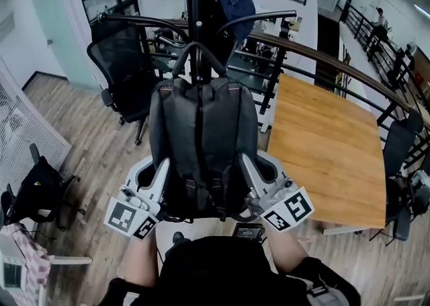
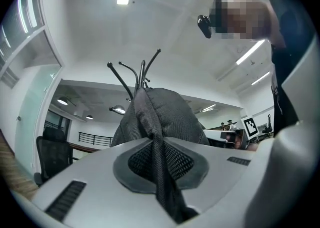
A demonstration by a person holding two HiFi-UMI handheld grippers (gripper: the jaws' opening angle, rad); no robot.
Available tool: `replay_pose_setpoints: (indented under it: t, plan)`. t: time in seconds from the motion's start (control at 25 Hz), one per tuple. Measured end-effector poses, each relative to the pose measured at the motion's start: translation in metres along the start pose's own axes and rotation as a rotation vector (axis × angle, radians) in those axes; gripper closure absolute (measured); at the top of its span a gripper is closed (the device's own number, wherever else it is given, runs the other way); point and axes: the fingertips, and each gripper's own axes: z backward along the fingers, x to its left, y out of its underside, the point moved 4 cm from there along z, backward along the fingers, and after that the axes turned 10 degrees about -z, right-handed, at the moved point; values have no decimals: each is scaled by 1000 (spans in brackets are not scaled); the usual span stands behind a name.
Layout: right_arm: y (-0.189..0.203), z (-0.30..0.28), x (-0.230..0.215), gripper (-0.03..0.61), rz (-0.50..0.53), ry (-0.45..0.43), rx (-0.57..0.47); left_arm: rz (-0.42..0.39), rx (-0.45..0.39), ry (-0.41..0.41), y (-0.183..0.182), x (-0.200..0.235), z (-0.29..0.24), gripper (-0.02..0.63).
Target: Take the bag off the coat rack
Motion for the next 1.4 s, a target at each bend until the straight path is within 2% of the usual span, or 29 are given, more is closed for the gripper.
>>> replay_pose_setpoints:
  t: [0.2, 0.4, 0.56, 0.8, 1.12, 1.4]
  plan:
    - [-13, 6, 11, 532, -21, -58, 0, -18, 9, -47, -22, -13, 14, 574]
    - [-20, 16, 22, 532, -57, -124, 24, 3, 32, -103, -36, -35, 35, 574]
    - [-15, 21, 30, 532, -64, -180, 77, 33, 53, -164, -36, -51, 56, 574]
    - [6, 32, 44, 534, -117, -246, 176, 83, 140, -230, -27, -76, 89, 574]
    - [41, 55, 72, 534, -136, -279, 241, 165, 193, -192, 0, -87, 125, 574]
    - [51, 83, 86, 534, -184, -193, 238, 199, 185, -99, 6, -105, 144, 574]
